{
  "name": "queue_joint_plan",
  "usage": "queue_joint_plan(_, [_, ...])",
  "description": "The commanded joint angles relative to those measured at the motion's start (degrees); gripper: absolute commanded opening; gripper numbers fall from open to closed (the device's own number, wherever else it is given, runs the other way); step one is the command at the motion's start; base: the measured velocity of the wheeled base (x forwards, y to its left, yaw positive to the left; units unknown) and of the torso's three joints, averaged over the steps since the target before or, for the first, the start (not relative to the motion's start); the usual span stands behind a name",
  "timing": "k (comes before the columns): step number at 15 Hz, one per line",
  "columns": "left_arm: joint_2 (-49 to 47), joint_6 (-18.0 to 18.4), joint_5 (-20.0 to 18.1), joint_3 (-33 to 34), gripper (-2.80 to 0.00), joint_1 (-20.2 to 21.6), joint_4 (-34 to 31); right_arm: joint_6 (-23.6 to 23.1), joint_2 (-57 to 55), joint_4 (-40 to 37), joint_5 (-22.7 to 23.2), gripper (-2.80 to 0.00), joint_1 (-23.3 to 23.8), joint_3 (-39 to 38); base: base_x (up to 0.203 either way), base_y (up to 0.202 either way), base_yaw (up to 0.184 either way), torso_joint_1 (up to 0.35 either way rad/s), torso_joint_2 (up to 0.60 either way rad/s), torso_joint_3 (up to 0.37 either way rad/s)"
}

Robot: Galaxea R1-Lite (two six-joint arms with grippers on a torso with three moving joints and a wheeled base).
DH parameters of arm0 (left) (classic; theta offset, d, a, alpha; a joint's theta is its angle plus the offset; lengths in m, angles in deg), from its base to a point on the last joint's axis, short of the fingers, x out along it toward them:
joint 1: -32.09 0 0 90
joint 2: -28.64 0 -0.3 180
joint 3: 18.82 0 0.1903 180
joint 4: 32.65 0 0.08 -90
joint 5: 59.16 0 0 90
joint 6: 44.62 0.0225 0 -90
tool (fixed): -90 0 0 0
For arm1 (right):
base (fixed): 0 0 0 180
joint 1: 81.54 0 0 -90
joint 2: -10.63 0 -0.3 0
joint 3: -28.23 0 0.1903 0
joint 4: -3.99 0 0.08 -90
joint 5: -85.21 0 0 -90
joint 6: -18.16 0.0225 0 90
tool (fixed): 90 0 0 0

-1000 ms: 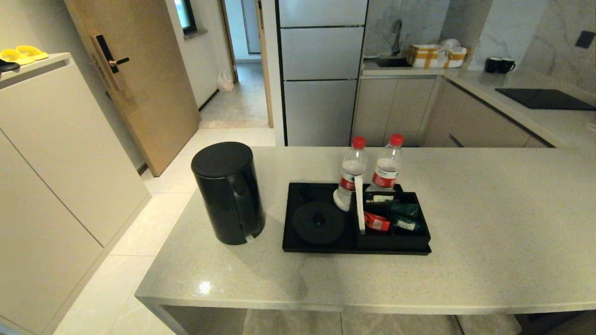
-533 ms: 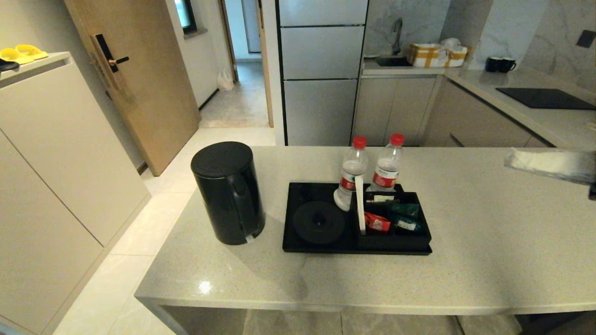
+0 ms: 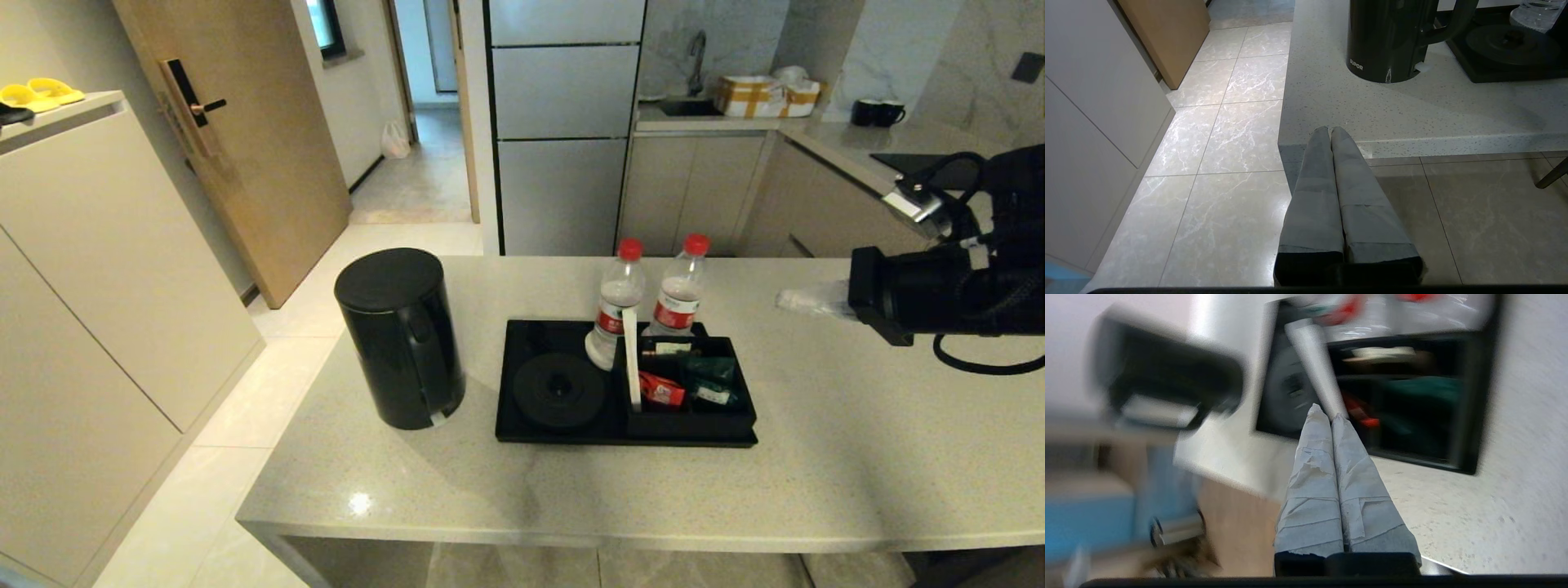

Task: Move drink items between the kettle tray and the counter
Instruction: Pick up the bottled water

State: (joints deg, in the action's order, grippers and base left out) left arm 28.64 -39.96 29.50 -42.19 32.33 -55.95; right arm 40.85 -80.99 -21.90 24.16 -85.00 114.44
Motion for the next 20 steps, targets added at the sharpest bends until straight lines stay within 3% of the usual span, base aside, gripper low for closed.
queue_joint_plan(1, [0.0, 0.1, -0.1, 0.0, -2.80, 0.0, 0.0, 2.1, -5.0, 1.1, -3.7, -2.80, 0.1, 1.4, 0.000, 0.000, 0.000, 0.000, 0.00, 0.000])
queue_joint_plan(4, [0.0, 0.1, 0.0, 0.0, -2.80, 0.0, 0.0, 2.4, -9.2, 19.9, -13.8, -2.80, -0.1, -3.4, 0.000, 0.000, 0.000, 0.000, 0.00, 0.000])
queue_joint_plan(7, [0.0, 0.1, -0.1, 0.0, -2.80, 0.0, 0.0, 2.7, -8.8, 22.8, -17.8, -2.80, -3.1, -5.4, 0.000, 0.000, 0.000, 0.000, 0.00, 0.000])
queue_joint_plan(8, [0.0, 0.1, -0.1, 0.0, -2.80, 0.0, 0.0, 2.9, -8.7, 23.7, -18.4, 0.00, -3.7, -6.0, 0.000, 0.000, 0.000, 0.000, 0.00, 0.000])
queue_joint_plan(11, [0.0, 0.1, -0.1, 0.0, -2.80, 0.0, 0.0, 5.4, -10.2, 27.7, -19.7, 0.00, -4.9, -6.1, 0.000, 0.000, 0.000, 0.000, 0.00, 0.000])
queue_joint_plan(15, [0.0, 0.1, -0.1, 0.0, -2.80, 0.0, 0.0, 5.9, -16.4, 33.2, -33.8, 0.00, -9.6, -4.6, 0.000, 0.000, 0.000, 0.000, 0.00, 0.000])
queue_joint_plan(18, [0.0, 0.1, -0.1, 0.0, -2.80, 0.0, 0.0, 5.2, -20.0, 35.8, -38.2, 0.00, -12.0, -3.9, 0.000, 0.000, 0.000, 0.000, 0.00, 0.000])
queue_joint_plan(20, [0.0, 0.0, -0.1, 0.0, -2.80, 0.0, 0.0, 1.6, -23.2, 38.6, -41.7, 0.00, -12.0, -0.5, 0.000, 0.000, 0.000, 0.000, 0.00, 0.000])
